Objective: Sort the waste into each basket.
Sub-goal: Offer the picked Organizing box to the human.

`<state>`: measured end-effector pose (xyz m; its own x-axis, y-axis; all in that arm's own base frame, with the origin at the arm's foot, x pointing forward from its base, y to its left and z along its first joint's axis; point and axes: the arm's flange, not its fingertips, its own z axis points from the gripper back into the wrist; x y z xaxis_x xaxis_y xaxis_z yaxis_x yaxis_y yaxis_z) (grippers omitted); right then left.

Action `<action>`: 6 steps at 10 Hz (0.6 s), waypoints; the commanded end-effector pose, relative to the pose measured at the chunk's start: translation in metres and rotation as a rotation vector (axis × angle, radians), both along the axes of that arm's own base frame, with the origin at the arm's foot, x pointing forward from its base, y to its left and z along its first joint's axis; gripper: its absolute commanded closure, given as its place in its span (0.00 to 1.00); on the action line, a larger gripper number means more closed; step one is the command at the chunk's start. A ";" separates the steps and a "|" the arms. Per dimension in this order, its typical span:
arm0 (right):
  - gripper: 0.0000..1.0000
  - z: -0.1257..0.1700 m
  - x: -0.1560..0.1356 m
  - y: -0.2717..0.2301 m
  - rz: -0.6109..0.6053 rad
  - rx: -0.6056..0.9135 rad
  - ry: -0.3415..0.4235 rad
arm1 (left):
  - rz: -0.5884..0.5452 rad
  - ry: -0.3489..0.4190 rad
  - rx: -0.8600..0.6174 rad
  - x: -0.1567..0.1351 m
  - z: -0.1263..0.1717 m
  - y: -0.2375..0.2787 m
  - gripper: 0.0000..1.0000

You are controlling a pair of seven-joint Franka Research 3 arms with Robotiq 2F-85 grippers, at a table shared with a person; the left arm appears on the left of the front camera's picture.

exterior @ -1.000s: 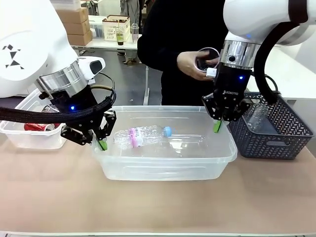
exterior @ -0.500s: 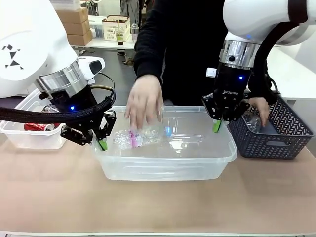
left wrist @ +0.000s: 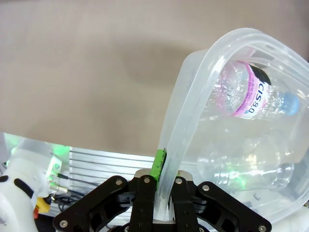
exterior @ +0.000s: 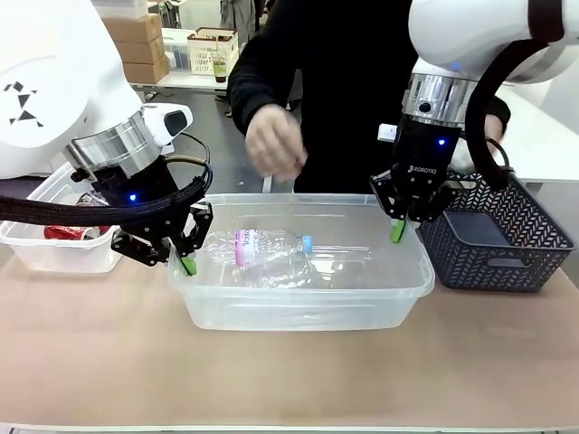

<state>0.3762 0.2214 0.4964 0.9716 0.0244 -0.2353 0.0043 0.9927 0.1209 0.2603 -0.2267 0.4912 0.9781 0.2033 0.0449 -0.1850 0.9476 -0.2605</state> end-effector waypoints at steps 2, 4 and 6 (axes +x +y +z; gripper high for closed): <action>1.00 0.000 0.000 -0.003 -0.008 -0.006 0.003 | 0.020 -0.014 -0.010 0.002 0.003 0.007 1.00; 1.00 0.000 0.000 -0.003 -0.008 -0.006 0.003 | 0.020 -0.014 -0.010 0.002 0.003 0.007 1.00; 1.00 0.000 0.000 -0.003 -0.008 -0.006 0.003 | 0.020 -0.014 -0.010 0.002 0.003 0.007 1.00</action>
<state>0.3762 0.2214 0.4964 0.9716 0.0245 -0.2353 0.0042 0.9927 0.1209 0.2603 -0.2267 0.4912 0.9781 0.2032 0.0449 -0.1849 0.9476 -0.2605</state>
